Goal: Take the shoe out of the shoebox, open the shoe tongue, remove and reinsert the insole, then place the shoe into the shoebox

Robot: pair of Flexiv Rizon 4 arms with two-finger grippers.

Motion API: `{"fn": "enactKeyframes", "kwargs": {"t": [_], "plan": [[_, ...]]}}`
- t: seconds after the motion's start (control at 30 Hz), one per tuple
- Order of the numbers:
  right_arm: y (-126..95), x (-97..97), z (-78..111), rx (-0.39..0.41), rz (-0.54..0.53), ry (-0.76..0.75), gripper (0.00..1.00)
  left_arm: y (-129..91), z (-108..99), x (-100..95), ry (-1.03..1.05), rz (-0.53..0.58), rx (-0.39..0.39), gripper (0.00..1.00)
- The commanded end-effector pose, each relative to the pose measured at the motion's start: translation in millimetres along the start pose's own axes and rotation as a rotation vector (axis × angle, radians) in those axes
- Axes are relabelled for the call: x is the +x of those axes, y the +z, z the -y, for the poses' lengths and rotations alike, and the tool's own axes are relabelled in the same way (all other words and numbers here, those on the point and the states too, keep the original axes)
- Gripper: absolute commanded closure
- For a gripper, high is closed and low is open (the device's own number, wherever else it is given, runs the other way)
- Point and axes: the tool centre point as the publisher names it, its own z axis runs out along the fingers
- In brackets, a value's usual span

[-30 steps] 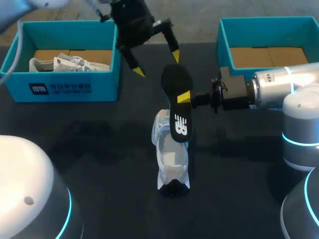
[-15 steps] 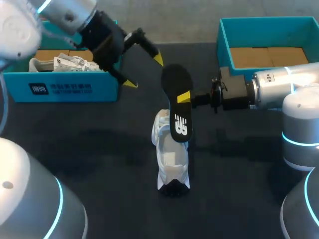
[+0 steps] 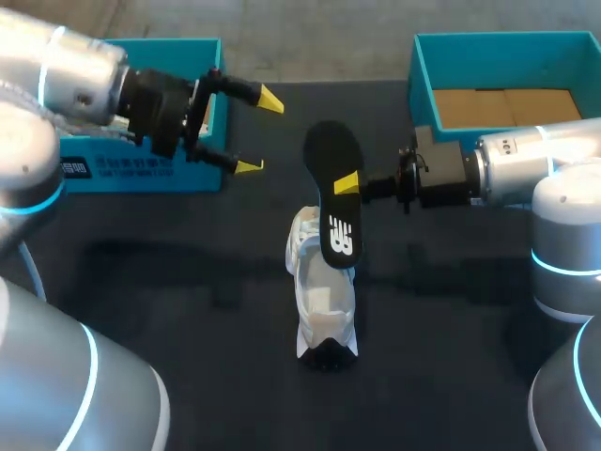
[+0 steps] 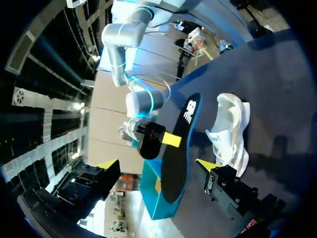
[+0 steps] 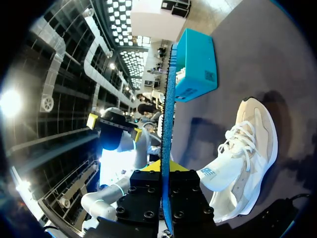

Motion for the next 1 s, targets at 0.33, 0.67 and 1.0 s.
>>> {"fn": "enactKeyframes", "kwargs": {"t": [0.33, 0.67, 1.0], "plan": [[1.1, 0.0, 0.9, -0.004, 0.0, 0.0, 1.0, -13.0, -14.1, 32.3, -0.004, 0.365, -0.005, 0.0], [1.1, 0.0, 0.9, -0.004, 0.0, 0.0, 1.0, 14.4, -36.6, 48.5, 0.071, 0.444, -0.015, 0.0], [1.1, 0.0, 0.9, -0.004, 0.0, 0.0, 1.0, 52.9, -33.8, 47.8, 0.154, 0.473, -0.115, 0.0]]}}
